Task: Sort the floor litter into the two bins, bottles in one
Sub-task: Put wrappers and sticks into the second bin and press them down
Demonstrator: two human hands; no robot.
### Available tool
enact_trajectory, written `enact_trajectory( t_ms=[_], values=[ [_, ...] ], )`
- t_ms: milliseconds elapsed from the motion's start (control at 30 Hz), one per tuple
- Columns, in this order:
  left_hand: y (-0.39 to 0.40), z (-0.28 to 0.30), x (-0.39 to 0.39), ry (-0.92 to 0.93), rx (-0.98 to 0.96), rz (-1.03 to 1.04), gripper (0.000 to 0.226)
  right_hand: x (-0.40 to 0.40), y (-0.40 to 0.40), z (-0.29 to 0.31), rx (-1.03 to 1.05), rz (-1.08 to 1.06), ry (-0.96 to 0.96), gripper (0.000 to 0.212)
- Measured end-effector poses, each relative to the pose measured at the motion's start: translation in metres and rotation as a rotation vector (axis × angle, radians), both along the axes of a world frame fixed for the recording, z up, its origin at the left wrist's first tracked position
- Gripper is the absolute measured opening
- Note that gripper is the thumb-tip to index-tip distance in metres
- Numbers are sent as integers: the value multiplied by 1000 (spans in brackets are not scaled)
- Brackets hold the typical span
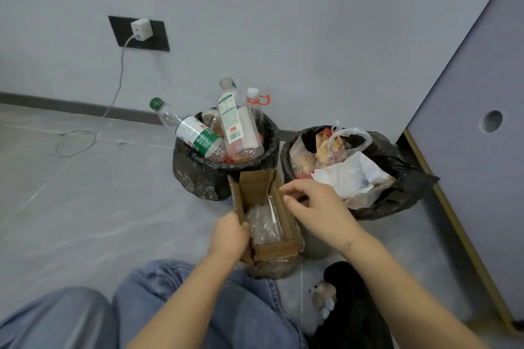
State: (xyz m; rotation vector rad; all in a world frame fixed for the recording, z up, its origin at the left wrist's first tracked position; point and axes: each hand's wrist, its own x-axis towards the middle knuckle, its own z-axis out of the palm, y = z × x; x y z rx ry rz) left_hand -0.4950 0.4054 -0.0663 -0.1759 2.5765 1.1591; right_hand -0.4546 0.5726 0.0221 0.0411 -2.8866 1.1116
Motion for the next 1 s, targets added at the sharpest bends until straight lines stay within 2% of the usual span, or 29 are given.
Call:
enact_trajectory(
  t_ms=[233, 367, 433, 533, 633, 733, 833, 933, 1000],
  values=[
    [-40, 69, 32, 170, 120, 107, 13, 17, -10, -3, -77, 15, 94, 39],
    [-50, 118, 35, 224, 226, 103, 11, 17, -28, 25, -328, 34, 70, 49],
    [-51, 141, 32, 252, 276, 95, 20, 15, -29, 47, -445, 0, 117, 44],
    [-50, 171, 31, 284, 353, 70, 40, 17, -22, 81, -456, -2, 211, 43],
    [-37, 198, 28, 312, 440, 49, 19, 18, -9, 115, -442, 24, 265, 43],
    [-12, 212, 13, 300, 525, 37, 21, 13, 10, 142, -335, -4, 337, 51],
    [23, 208, -6, 239, 592, 3, 25, 3, 37, 156, -116, -58, 397, 46],
    [59, 188, -16, 105, 696, -63, 14, -8, 67, 151, 104, -119, 325, 46],
    [74, 167, -20, 35, 724, -81, 19, -12, 80, 138, 219, -128, 245, 48]
  ],
)
